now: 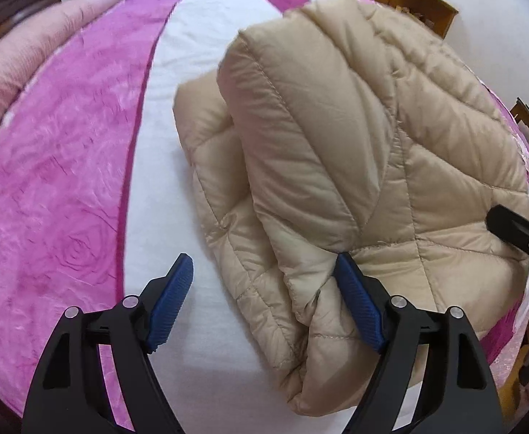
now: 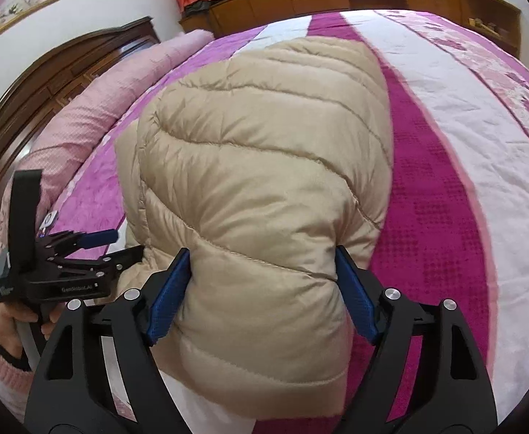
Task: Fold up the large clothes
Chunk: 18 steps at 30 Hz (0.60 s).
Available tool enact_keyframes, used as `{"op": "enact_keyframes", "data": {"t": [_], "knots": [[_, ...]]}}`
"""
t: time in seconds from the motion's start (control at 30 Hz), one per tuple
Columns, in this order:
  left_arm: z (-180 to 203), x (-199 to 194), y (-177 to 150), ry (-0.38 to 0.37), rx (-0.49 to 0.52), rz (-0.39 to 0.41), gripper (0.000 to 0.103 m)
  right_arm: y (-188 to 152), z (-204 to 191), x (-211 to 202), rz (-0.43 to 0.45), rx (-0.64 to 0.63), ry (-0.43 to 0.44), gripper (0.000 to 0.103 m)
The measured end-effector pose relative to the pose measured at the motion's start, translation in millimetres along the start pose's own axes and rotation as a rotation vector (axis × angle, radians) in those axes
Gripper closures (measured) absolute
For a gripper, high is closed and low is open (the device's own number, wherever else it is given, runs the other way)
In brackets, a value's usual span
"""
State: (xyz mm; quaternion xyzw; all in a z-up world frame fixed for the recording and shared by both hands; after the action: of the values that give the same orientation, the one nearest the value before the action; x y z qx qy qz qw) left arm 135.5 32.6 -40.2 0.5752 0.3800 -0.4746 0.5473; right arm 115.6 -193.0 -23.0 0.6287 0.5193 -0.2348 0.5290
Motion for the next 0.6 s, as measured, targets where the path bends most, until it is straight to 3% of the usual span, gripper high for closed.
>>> {"op": "enact_keyframes", "data": {"t": [0.07, 0.23, 0.43, 0.6], "knots": [[4, -14, -22, 0.007, 0.004, 0.034, 0.021, -4, -1, -12, 0.019, 0.011, -0.024, 0.025], [13, -42, -37, -0.019, 0.002, 0.097, 0.009, -21, -7, -44, 0.062, 0.019, -0.083, 0.006], [35, -65, -60, -0.061, -0.005, 0.137, 0.006, -48, -11, -61, 0.048, 0.034, -0.133, 0.005], [52, -63, -81, -0.013, -0.015, 0.129, 0.006, -74, -17, -65, 0.031, 0.055, -0.133, 0.005]]}}
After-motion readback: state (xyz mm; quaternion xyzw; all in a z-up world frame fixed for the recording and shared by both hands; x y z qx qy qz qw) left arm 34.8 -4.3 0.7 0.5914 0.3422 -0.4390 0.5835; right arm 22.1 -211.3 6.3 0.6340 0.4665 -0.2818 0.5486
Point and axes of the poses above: each gripper's, at about its wrist camera, not at the fingertips, and x roughly the way its jaws point, z to its right, y to its top, the point moved 1 cm from there along x, roughly the way its jaws point, and after that the axes turned 14 degrees about -z, right-handed, at the moved point
